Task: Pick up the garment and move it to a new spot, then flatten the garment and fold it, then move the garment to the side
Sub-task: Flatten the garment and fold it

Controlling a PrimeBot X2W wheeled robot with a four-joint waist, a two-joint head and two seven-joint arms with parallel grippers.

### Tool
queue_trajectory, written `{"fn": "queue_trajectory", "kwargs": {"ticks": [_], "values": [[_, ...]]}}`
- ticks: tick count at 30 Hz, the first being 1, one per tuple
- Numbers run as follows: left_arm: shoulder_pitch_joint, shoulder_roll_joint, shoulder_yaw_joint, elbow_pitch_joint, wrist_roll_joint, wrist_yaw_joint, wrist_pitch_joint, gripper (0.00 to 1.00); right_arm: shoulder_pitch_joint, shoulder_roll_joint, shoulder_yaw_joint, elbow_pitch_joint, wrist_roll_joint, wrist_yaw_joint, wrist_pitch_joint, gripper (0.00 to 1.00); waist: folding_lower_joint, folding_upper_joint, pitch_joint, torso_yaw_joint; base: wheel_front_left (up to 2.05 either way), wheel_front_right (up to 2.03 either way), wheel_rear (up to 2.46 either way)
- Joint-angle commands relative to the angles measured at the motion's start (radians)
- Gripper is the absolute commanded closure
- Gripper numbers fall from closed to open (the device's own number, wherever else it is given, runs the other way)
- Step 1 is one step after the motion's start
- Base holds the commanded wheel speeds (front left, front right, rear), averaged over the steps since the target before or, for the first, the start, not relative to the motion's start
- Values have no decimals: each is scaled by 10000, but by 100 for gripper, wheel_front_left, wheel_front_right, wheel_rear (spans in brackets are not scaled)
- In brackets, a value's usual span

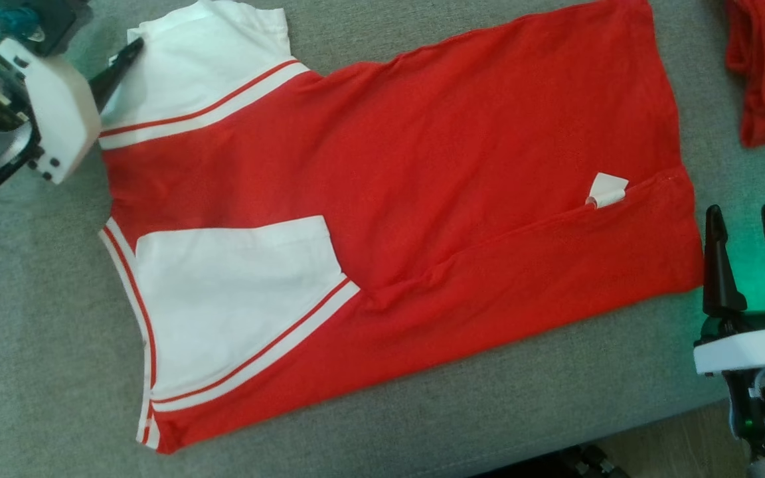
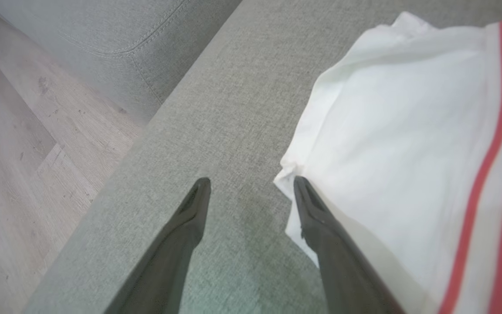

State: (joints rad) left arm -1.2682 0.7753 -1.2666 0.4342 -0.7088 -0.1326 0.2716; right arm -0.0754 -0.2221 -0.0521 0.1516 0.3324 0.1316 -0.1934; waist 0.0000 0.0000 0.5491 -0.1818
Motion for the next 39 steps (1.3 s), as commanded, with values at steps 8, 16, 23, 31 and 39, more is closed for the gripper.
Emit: {"fn": "queue_trajectory", "kwargs": {"ticks": [8,16,23,31,39], "values": [[-597,512,-81,-356,-560,20,-30,18,-246,-3,60,-98,-242,-9,-256,0,0,0,73,-26,0,0,0],[-491,687,-132,-810,-546,20,408,100,-318,11,116,-27,-277,-9,-319,0,0,0,179,-136,0,0,0],[-912,867,-135,-957,69,20,-78,100,-603,-153,148,-79,-269,-9,-296,0,0,0,169,-100,0,0,0],[-1600,488,-136,-108,601,20,-1539,100,-1278,-556,150,-452,-222,-9,85,0,0,0,138,157,0,0,0],[-1249,208,-136,-125,-434,19,-877,0,-1251,-447,352,-430,-177,-9,152,0,0,0,289,173,0,0,0]]}}
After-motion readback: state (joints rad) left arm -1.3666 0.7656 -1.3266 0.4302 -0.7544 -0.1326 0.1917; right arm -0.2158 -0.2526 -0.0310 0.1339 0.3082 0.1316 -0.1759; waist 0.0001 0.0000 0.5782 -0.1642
